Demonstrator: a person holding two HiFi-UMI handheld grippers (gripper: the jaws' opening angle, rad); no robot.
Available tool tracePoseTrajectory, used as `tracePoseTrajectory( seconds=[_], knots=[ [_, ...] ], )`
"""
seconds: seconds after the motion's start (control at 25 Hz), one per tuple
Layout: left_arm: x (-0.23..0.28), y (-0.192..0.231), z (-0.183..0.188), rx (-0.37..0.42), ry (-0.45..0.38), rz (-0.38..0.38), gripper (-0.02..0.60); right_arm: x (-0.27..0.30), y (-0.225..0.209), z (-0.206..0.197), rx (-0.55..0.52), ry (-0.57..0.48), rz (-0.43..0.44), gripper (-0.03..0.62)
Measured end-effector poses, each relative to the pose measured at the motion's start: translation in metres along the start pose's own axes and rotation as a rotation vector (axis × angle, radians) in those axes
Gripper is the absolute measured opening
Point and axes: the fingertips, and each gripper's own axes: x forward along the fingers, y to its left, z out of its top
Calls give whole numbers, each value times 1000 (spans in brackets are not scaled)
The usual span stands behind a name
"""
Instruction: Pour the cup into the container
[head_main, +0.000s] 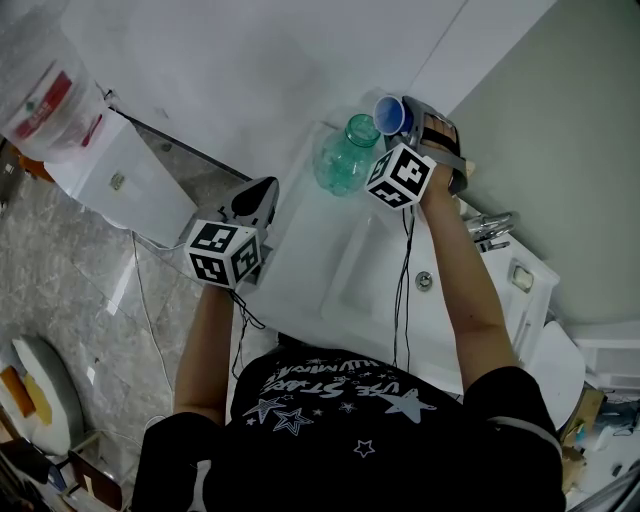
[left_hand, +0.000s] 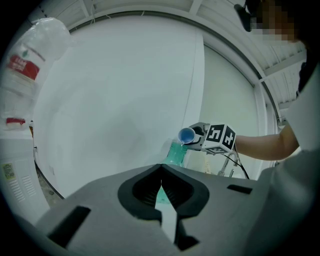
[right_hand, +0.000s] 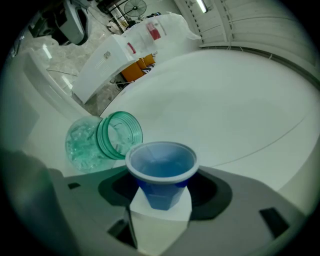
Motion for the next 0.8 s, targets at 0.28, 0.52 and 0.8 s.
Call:
tracePoseTrajectory(
  seconds=[0.28,0.52,0.8],
  knots=[
    [-1,0,4,2,-9,1,11,-2,-5,1,-33,2,-26,290],
    [-1,-1,3,2,-7,-1,11,-3,-9,0,-40,-1,-43,288],
    [-3,-3,6,8,-12,1,11,-9,-13,2,65,-37,-26,288]
  ],
)
